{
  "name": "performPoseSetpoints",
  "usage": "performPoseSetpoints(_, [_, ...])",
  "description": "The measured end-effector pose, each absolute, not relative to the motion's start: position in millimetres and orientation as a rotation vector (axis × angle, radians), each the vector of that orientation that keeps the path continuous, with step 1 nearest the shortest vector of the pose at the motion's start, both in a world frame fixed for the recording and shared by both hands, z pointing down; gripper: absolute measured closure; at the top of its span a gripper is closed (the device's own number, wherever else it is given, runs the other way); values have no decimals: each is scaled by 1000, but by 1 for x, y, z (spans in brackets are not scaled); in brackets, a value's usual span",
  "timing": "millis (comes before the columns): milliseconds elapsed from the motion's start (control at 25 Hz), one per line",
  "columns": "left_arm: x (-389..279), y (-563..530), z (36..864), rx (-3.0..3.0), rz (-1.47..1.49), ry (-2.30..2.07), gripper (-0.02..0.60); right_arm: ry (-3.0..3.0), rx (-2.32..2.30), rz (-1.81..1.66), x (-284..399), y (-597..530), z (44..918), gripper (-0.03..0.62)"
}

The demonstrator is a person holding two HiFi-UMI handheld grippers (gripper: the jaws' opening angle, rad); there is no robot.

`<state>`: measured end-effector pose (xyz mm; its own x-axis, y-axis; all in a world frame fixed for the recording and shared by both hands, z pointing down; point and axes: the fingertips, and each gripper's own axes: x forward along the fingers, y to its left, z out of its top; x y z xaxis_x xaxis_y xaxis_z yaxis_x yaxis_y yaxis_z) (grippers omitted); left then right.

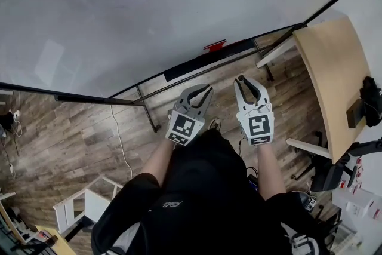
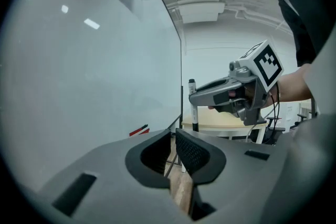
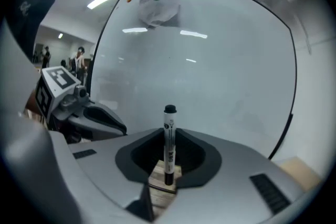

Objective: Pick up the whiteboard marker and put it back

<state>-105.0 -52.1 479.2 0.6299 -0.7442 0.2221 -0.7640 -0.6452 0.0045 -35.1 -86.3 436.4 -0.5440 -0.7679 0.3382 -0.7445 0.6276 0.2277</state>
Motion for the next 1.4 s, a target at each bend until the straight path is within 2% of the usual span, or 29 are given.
performPoseSetpoints(320, [-118,-40,504,2628,341,-1375,575,-2277,1114,-250,-24,-98,451,542])
performPoseSetpoints(760, [-96,-100,551,2354,323,-1567,577,-1967,646,-620,-3,-170,508,542])
performPoseSetpoints(1000, [-75,-124,572,2136,287,-1695,577,-1907,363,-661,8,-209,556,542])
performPoseSetpoints(1400, [-95,-112,592,1785,309,-1949,577,-1851,96,-700,0,-238,619,542])
